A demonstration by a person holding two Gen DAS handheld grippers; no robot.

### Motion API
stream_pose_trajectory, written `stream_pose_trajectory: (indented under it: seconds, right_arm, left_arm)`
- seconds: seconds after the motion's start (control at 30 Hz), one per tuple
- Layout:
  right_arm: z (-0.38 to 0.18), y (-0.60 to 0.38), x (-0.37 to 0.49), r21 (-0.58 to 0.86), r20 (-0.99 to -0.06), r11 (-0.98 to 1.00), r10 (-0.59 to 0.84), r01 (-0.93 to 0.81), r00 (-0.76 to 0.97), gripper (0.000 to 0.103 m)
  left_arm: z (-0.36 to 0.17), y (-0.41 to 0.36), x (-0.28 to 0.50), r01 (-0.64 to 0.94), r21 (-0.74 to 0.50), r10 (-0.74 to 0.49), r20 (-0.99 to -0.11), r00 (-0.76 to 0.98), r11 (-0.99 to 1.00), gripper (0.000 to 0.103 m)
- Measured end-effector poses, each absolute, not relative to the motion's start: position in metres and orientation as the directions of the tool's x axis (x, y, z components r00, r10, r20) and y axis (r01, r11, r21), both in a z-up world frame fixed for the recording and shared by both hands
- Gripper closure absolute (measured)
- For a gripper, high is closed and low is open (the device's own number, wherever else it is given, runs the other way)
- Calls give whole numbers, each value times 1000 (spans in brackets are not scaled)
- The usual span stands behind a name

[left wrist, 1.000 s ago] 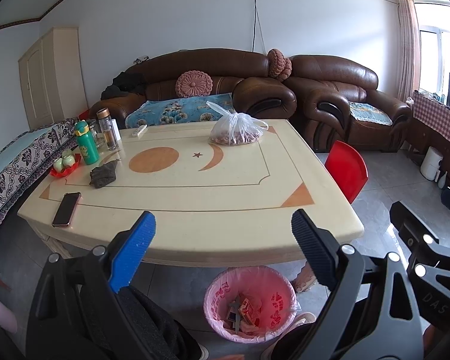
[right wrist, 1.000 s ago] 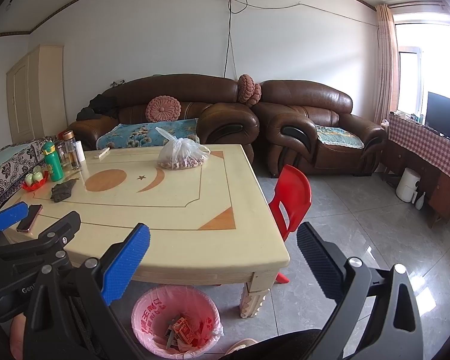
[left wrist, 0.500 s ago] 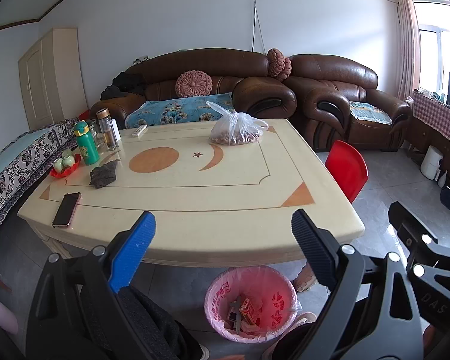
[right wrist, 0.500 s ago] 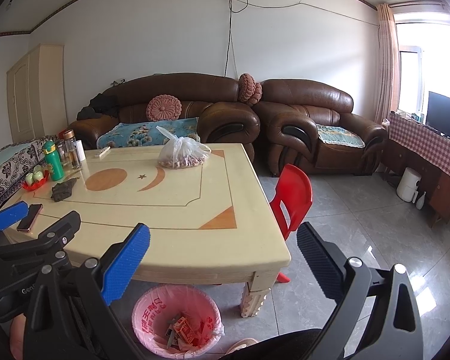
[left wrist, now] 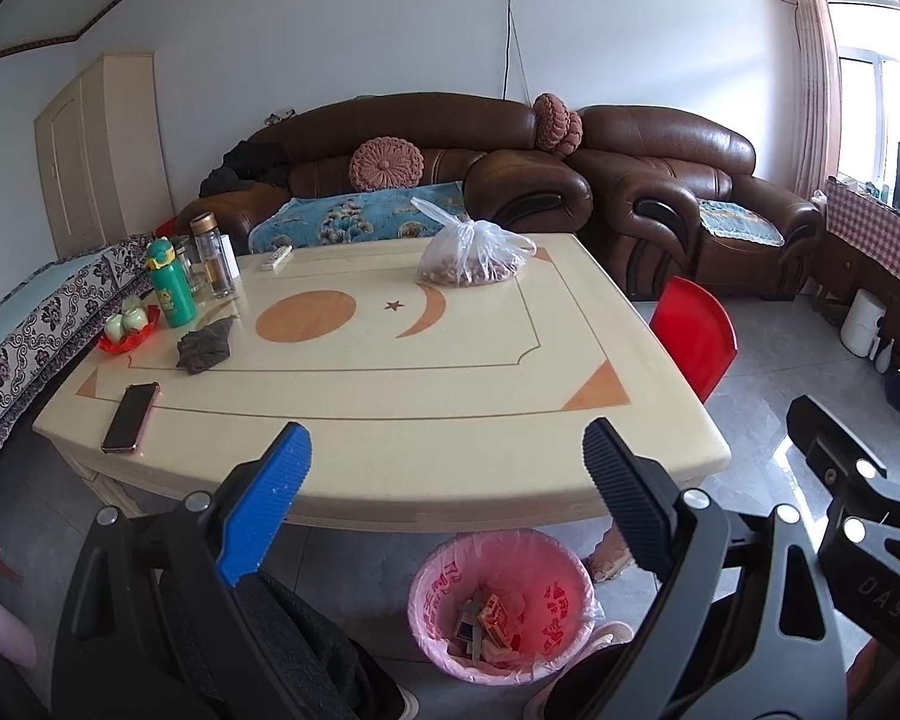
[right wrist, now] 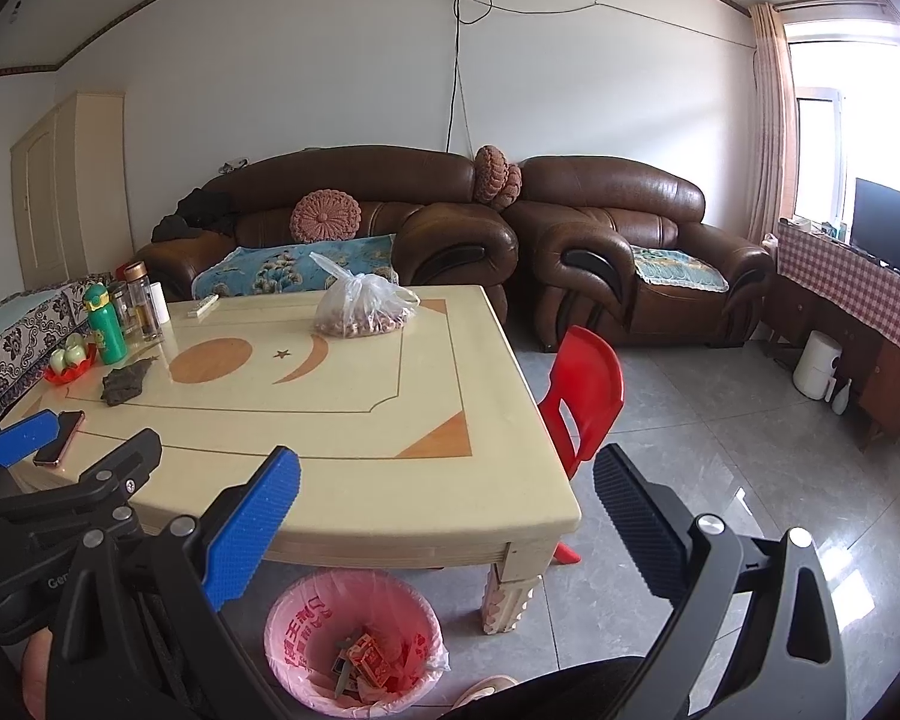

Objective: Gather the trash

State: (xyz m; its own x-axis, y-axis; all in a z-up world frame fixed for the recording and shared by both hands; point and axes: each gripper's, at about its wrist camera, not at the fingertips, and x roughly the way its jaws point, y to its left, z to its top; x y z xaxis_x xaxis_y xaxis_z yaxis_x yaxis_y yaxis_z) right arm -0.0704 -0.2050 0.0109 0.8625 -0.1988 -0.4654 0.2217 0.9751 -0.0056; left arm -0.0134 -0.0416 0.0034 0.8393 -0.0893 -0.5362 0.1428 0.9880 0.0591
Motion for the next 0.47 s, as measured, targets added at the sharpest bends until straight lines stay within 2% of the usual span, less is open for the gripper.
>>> stream_pose_trajectory:
  seconds: [0.47]
  right_arm:
    - [11,-206,-70,-2,-468,977,-190,214,863,7]
  left_arm:
    - [4,-39,-10,148,58,-92,-554,828,987,13]
